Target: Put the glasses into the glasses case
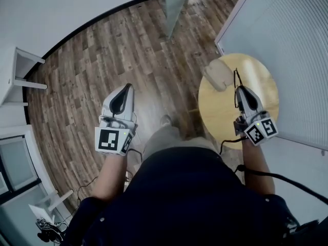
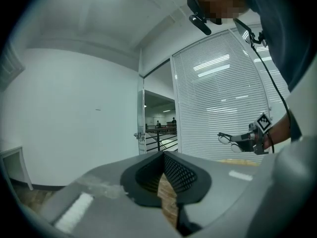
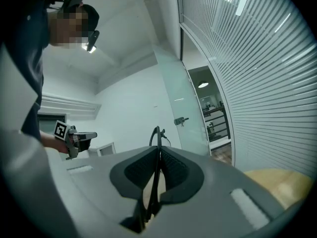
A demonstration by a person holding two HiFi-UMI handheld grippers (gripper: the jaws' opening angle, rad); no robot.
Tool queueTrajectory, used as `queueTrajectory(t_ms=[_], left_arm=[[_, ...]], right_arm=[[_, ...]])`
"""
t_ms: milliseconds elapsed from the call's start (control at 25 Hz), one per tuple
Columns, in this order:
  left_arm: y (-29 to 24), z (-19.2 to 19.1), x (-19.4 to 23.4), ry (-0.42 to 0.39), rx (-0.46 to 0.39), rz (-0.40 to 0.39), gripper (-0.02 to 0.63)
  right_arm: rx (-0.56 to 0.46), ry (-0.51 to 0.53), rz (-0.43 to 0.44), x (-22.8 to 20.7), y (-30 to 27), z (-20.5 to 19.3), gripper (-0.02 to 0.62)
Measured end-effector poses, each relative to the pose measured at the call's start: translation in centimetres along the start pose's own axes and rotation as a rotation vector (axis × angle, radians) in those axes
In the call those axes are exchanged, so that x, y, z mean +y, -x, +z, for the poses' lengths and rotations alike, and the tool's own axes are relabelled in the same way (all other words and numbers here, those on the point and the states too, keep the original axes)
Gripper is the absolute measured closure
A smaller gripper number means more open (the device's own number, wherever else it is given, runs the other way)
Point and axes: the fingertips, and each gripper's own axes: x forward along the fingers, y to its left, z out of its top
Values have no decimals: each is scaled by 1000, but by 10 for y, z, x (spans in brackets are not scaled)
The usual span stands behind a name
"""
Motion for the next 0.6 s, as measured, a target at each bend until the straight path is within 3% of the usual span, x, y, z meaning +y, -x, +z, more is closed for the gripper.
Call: queueTrajectory(t_ms=[280, 600], left_arm=[[-29, 0, 44, -17, -25, -50, 603], [-65, -2, 42, 19, -16, -117, 603]], right_arm=[[4, 14, -77, 1, -34, -2, 566], [15, 28, -125, -19, -49, 2, 566]])
